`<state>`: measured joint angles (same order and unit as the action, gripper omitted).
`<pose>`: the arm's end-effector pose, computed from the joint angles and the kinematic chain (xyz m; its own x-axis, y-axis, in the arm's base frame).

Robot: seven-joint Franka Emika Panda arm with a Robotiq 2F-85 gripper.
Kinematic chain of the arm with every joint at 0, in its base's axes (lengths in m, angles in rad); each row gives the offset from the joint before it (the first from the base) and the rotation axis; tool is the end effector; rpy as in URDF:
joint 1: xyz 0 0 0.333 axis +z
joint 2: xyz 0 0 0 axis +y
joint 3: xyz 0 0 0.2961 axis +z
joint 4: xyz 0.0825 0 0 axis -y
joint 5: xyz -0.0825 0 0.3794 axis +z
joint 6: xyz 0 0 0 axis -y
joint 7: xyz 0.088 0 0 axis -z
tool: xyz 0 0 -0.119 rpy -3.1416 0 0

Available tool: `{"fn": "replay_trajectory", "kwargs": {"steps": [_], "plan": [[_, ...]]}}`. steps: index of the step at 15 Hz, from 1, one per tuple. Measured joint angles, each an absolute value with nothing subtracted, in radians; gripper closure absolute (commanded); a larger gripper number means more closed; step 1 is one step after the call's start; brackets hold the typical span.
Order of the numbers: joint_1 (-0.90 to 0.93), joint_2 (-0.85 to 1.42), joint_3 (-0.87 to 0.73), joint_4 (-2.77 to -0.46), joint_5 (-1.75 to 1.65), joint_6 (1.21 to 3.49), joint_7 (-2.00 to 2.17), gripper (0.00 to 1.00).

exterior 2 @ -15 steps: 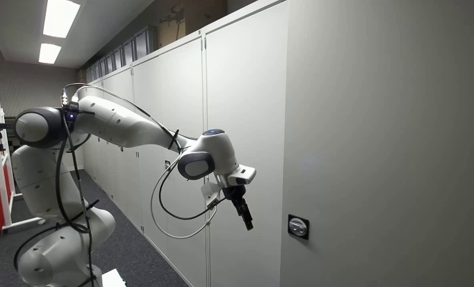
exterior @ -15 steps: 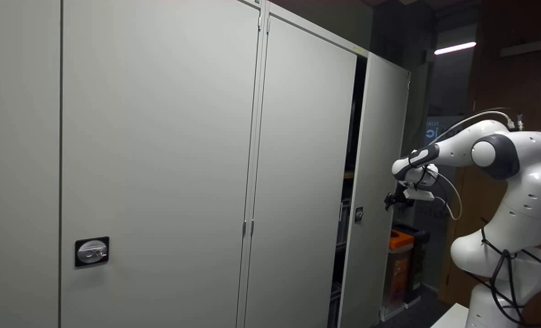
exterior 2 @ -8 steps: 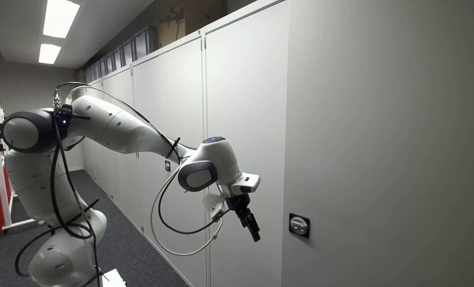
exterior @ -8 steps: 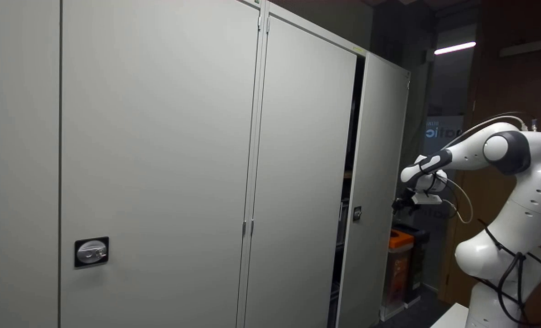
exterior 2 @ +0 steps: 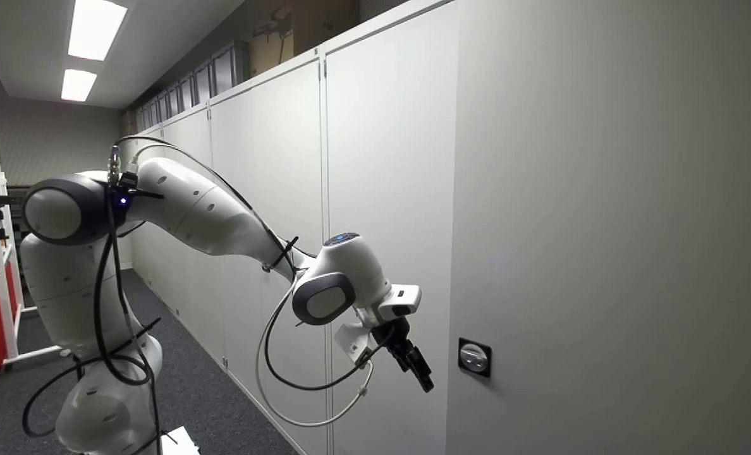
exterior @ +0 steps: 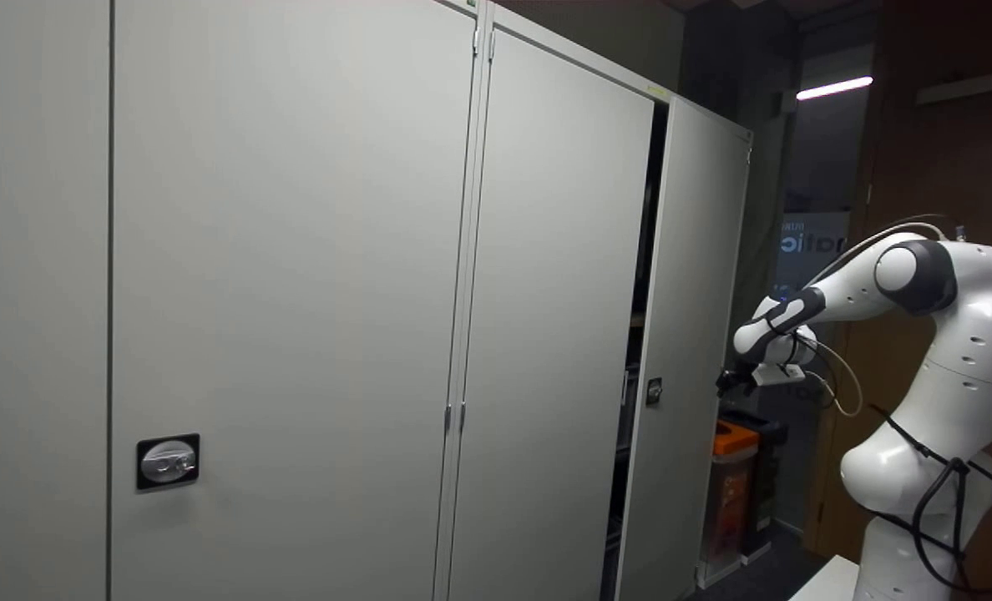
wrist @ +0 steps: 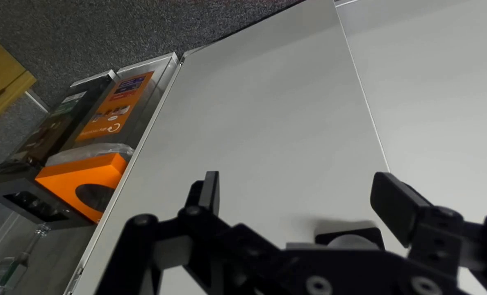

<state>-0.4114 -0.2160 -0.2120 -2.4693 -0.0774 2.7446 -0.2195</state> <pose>0.4052 -0.2887 0.3989 0.8473 -0.2760 0.4538 -0.3634 -0.9243 0.1164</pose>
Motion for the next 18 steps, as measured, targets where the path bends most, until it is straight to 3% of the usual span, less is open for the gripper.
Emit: {"fn": "replay_trajectory", "kwargs": {"steps": [10, 18], "plan": [[-0.309, -0.111, -0.272, -2.421, 0.200, 2.743, -0.105, 0.00], [-0.281, -0.064, -0.297, -2.296, 0.602, 2.566, -0.159, 0.00]]}}
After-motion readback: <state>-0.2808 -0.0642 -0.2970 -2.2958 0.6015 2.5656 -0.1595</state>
